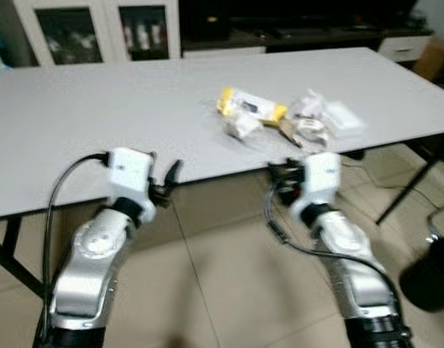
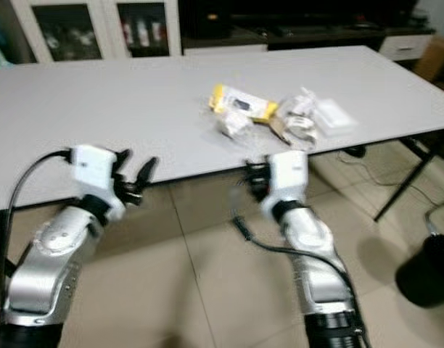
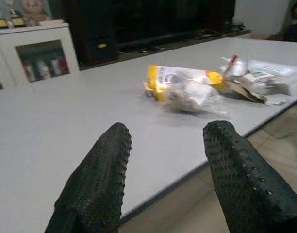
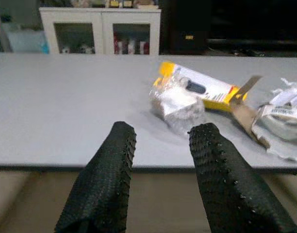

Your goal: Picking trash to rubbish bin

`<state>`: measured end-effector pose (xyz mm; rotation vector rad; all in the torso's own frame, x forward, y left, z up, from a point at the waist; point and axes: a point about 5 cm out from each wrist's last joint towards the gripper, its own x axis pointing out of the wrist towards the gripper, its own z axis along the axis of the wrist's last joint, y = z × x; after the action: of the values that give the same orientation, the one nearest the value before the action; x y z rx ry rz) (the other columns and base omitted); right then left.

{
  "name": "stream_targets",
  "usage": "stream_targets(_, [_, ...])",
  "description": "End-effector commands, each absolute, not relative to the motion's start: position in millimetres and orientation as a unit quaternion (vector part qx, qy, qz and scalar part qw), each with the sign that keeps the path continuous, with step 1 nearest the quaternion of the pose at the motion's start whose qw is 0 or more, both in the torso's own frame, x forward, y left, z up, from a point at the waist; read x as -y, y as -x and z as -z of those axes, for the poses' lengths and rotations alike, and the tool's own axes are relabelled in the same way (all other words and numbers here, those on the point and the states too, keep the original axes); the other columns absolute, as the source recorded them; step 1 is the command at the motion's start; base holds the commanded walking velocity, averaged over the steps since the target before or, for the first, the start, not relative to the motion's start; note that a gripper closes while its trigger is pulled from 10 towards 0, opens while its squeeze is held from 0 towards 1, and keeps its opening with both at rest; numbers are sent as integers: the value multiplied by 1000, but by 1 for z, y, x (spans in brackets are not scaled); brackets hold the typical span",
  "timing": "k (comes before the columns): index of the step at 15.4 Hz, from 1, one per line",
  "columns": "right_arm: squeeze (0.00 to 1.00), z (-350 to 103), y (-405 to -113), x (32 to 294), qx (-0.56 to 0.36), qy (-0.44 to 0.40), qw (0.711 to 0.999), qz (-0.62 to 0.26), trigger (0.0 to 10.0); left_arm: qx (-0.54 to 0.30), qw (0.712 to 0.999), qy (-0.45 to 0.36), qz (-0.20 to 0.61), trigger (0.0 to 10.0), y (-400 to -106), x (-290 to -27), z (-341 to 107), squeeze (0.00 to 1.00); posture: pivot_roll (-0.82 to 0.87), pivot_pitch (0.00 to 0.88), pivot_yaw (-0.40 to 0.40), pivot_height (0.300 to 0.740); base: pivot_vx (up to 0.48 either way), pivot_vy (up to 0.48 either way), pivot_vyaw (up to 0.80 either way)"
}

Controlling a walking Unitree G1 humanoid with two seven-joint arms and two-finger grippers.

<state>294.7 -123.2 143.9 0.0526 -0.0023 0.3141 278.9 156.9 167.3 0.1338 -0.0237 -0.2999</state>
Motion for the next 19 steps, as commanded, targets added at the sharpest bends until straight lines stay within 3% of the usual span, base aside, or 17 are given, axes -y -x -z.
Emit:
stream_targets(1, [0,-144,-294,117,2,-30,986,-165,10000,15,987,-69,144,10000,-278,-162,-170,0,-4,4,-42,740,345,0,0])
stream_targets(11, [0,-137,-291,119,-9,-32,987,-157,10000,11,985,-64,159,10000,-278,-159,-169,0,-13,0,-25,740,346,0,0])
stream_targets(15, [0,-138,-291,120,-8,-29,988,-155,10000,9,984,-65,165,10000,-279,-157,-168,0,-16,3,-21,740,345,0,-698])
stream_targets(19, [0,-137,-290,121,-8,-24,988,-150,10000,6,983,-66,169,10000,-278,-156,-166,0,-18,7,-20,740,344,0,0])
